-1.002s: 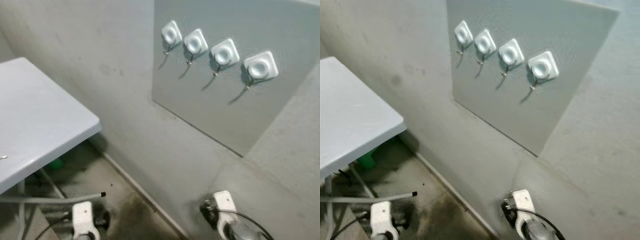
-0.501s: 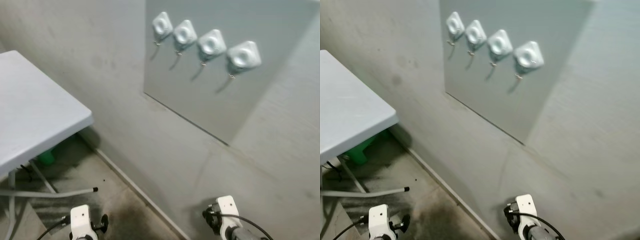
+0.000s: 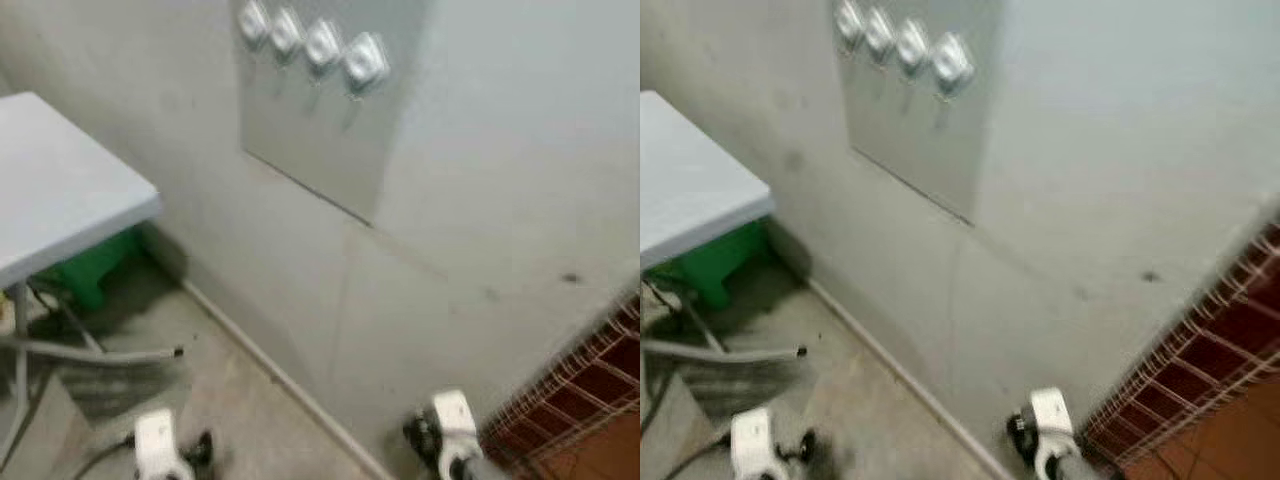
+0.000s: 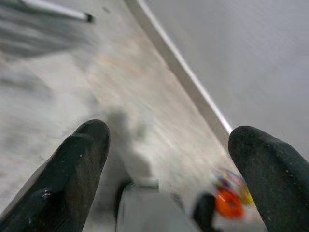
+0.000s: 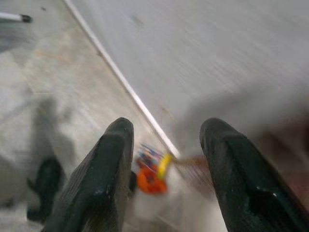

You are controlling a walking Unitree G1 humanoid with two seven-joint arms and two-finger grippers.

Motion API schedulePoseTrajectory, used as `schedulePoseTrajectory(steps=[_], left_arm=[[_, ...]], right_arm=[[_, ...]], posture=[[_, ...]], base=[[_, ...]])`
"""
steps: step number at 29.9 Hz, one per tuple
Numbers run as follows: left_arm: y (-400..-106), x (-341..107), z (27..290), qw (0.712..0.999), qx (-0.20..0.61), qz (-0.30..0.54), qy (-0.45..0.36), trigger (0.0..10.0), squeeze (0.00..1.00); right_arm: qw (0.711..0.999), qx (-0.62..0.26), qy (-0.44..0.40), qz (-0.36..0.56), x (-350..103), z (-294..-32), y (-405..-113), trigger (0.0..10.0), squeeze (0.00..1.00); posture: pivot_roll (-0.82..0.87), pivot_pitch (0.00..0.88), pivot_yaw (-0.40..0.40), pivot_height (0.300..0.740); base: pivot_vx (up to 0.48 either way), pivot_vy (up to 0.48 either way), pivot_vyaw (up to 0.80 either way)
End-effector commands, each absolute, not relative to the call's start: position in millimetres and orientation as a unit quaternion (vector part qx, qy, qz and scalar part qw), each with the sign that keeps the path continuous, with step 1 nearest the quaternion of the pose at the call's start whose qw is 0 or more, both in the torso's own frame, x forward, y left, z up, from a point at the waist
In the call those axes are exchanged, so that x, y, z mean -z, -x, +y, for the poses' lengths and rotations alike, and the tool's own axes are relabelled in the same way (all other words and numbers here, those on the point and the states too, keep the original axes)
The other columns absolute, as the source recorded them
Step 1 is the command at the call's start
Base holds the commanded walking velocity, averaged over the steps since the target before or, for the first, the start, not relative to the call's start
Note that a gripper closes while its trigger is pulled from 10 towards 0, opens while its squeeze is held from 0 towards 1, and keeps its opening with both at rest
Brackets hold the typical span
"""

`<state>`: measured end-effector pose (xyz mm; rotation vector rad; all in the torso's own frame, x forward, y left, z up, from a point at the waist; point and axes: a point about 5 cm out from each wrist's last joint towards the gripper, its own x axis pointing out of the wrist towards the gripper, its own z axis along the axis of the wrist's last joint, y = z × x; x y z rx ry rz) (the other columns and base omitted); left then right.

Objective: Hang keys on a hook

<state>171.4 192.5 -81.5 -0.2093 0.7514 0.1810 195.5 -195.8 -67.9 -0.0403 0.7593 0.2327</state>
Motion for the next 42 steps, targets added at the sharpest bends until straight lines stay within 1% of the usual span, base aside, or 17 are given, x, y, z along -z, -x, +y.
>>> schedulePoseTrajectory(steps=[1, 6, 12, 15, 19, 21, 33, 42], left_arm=[[-172, 80, 203, 0.921, -0.099, 0.365, 0.092, 10.0, 0.00], [-173, 79, 203, 0.924, -0.096, 0.360, 0.087, 10.0, 0.00], [-173, 79, 203, 0.924, -0.098, 0.358, 0.090, 10.0, 0.00], [-173, 78, 204, 0.927, -0.095, 0.354, 0.081, 10.0, 0.00], [-174, 77, 203, 0.929, -0.093, 0.348, 0.086, 10.0, 0.00], [-174, 77, 202, 0.929, -0.094, 0.348, 0.087, 10.0, 0.00], [-179, 75, 203, 0.930, -0.095, 0.343, 0.086, 10.0, 0.00], [-182, 73, 205, 0.932, -0.095, 0.339, 0.083, 10.0, 0.00]], right_arm=[[0.924, -0.111, 0.013, 0.365, 67, -194, -198, 10.0, 0.00], [0.924, -0.111, 0.014, 0.365, 67, -194, -198, 10.0, 0.00], [0.922, -0.123, 0.015, 0.367, 67, -193, -197, 10.0, 0.00], [0.921, -0.127, 0.031, 0.367, 67, -194, -196, 10.0, 0.00], [0.920, -0.125, 0.020, 0.370, 68, -195, -195, 10.0, 0.00], [0.919, -0.132, 0.038, 0.369, 68, -196, -195, 10.0, 0.00], [0.920, -0.125, 0.041, 0.368, 66, -199, -197, 10.0, 0.00], [0.923, -0.123, 0.038, 0.363, 64, -196, -202, 10.0, 0.00]], posture=[[-0.04, 0.000, -0.056, 0.740], [-0.04, 0.000, -0.056, 0.740], [-0.05, 0.000, -0.056, 0.740], [-0.05, 0.000, -0.053, 0.740], [-0.06, 0.000, -0.052, 0.740], [-0.06, 0.000, -0.051, 0.740], [-0.07, 0.000, -0.044, 0.740], [-0.07, 0.000, -0.038, 0.740]], base=[[-0.315, -0.270, 0.00], [-0.271, -0.050, 0.00], [0.000, 0.000, 0.00], [0.000, 0.000, 0.00], [0.000, 0.000, 0.80], [0.000, 0.000, 0.80], [0.000, 0.000, 0.80], [0.000, 0.000, 0.80]])
